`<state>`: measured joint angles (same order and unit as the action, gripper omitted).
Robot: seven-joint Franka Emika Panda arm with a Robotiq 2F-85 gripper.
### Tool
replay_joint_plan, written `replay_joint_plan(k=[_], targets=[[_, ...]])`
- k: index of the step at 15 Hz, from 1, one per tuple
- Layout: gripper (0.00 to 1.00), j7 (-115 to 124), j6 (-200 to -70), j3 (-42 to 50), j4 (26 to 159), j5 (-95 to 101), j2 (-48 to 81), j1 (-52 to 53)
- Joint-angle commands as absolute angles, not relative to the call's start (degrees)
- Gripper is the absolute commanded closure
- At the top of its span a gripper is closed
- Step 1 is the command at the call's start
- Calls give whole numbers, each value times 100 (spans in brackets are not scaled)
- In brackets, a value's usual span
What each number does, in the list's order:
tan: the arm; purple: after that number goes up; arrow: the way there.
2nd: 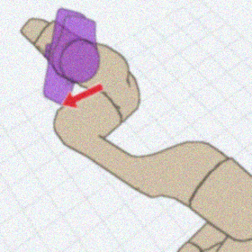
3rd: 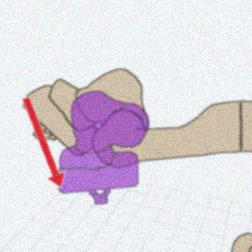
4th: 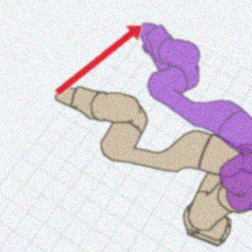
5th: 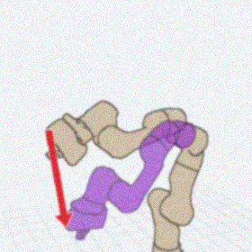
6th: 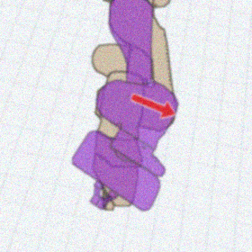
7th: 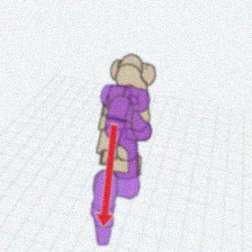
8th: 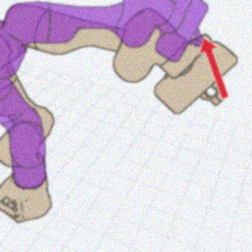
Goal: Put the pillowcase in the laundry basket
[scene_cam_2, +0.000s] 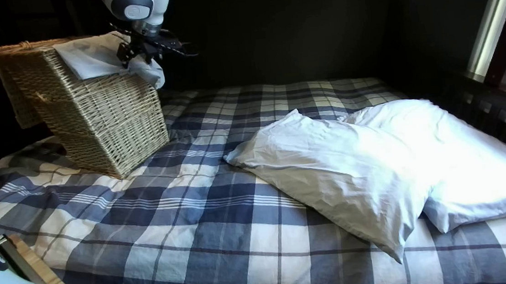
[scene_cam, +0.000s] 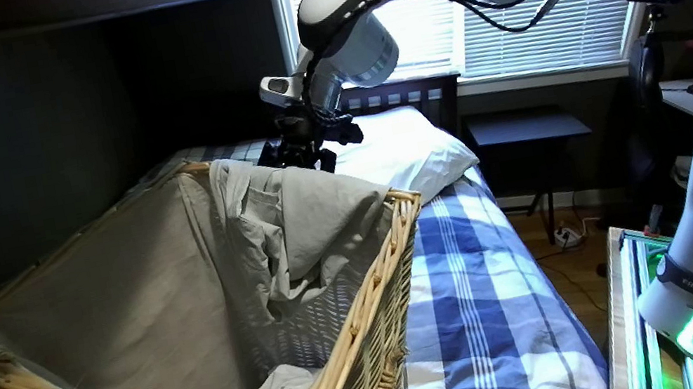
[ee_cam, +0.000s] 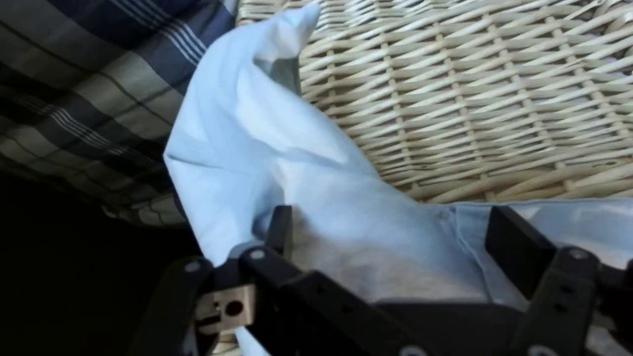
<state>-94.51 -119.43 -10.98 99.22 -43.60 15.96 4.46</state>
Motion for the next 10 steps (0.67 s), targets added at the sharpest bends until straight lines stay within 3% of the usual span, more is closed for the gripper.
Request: replay_joint_plan(k=[1,2,10], targets=[[25,-10059,-11380,-1243,9642,-4886,1884,308],[25,-10109,-11227,-1232,9623,-4947,1917,316],[89,-9761,-10600,-1080,9522,-5141,1867,357]])
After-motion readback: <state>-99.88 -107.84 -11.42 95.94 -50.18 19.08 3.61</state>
